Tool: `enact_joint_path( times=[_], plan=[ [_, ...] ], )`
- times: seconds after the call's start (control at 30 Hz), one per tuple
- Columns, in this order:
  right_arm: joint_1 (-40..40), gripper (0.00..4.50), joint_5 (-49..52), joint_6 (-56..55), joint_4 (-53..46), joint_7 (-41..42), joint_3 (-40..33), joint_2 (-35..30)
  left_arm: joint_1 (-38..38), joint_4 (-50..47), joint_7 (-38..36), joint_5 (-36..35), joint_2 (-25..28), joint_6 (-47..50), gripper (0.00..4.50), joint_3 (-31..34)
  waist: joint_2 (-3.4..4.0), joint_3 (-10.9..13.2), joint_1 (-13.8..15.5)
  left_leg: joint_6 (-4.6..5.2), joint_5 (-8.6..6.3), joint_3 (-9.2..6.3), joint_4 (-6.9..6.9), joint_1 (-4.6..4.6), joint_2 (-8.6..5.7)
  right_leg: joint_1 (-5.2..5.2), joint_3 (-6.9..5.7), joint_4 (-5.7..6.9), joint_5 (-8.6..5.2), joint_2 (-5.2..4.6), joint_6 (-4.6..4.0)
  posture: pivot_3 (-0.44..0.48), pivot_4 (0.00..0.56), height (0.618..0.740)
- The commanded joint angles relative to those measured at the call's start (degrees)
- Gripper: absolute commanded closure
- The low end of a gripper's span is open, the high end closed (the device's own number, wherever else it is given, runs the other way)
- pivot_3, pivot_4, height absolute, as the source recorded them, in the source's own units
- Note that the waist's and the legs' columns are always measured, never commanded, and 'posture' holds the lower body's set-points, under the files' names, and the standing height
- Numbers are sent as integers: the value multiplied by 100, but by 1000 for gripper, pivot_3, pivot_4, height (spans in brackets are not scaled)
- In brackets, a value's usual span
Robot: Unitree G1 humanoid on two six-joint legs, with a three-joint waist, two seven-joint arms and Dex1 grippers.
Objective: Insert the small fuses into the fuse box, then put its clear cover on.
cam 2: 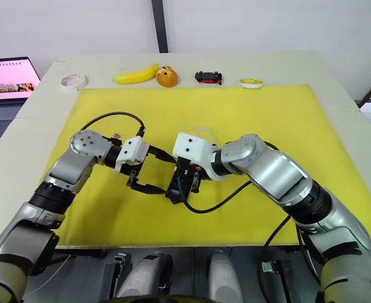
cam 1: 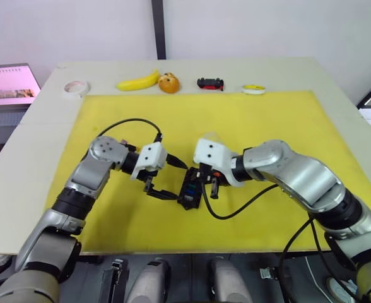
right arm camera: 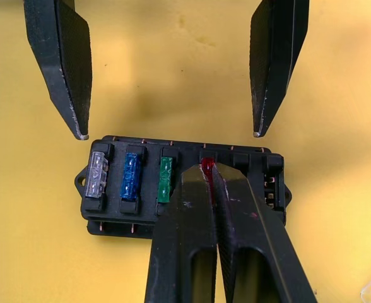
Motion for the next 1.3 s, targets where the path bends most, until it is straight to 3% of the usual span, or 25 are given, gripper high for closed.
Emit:
enact_joint_path(
  times=[0.03, 0.07, 0.27, 0.47, 0.57, 0.67, 0.97, 1.3],
  plan=[
    [-1, 2619, 154, 16, -230, 84, -327, -41, -56, -138, -9, -8, 1, -91, 0, 94, 0, 0, 2, 0, 0, 0, 0, 0, 0, 0, 0, 0, 0, 0, 0, 0, 150, 740],
    [6, 2107, 203, 13, -269, 121, -431, -91, -57, -143, -12, -10, 3, -85, 0, 95, 0, 0, 3, 0, 0, 1, 0, 0, 0, 0, 0, 0, 0, 0, 0, 0, 150, 740],
    [271, 2107, 442, -225, -225, 142, -1116, -125, -77, -187, -52, -49, 11, -32, 0, 107, 0, 0, 8, 6, -3, 1, 0, 0, 0, 1, 0, 0, 0, 0, 0, 0, 150, 740],
    [1385, 2107, 810, -1327, -236, 107, -2051, 368, -24, -281, -127, -132, 36, 11, 0, 127, -2, -1, 8, 9, -5, 2, 2, 0, 0, 4, 0, -1, 0, 0, 0, 0, 150, 740],
    [1987, 3014, 792, -1811, -376, 37, -2115, 592, 20, -368, -169, -178, 66, 48, 0, 144, -2, -1, 7, 7, -4, 2, 1, 0, 0, 3, 1, 1, 0, 0, 0, 0, 150, 740],
    [2374, 4479, 649, -2202, -375, -97, -1989, 775, 48, -443, -184, -196, 91, 92, 0, 163, -2, -1, 3, 5, -3, 2, 4, 0, 0, 4, 2, 1, 0, 0, 0, 0, 150, 740],
    [2609, 4479, 460, -2498, -63, -342, -1818, 993, -4, -345, -164, -88, 146, -16, 0, 141, -2, -1, 12, 3, -1, 2, 4, 1, 0, 6, 1, 1, 0, 1, 0, 0, 150, 740],
    [2689, 4479, -99, -2001, 215, -488, -1139, 645, 28, -298, -92, -16, 70, -87, 0, 84, -4, -9, 3, 3, -2, 1, 5, 6, 0, 10, 1, 1, 0, 2, 0, 0, 150, 740]
  ],
)
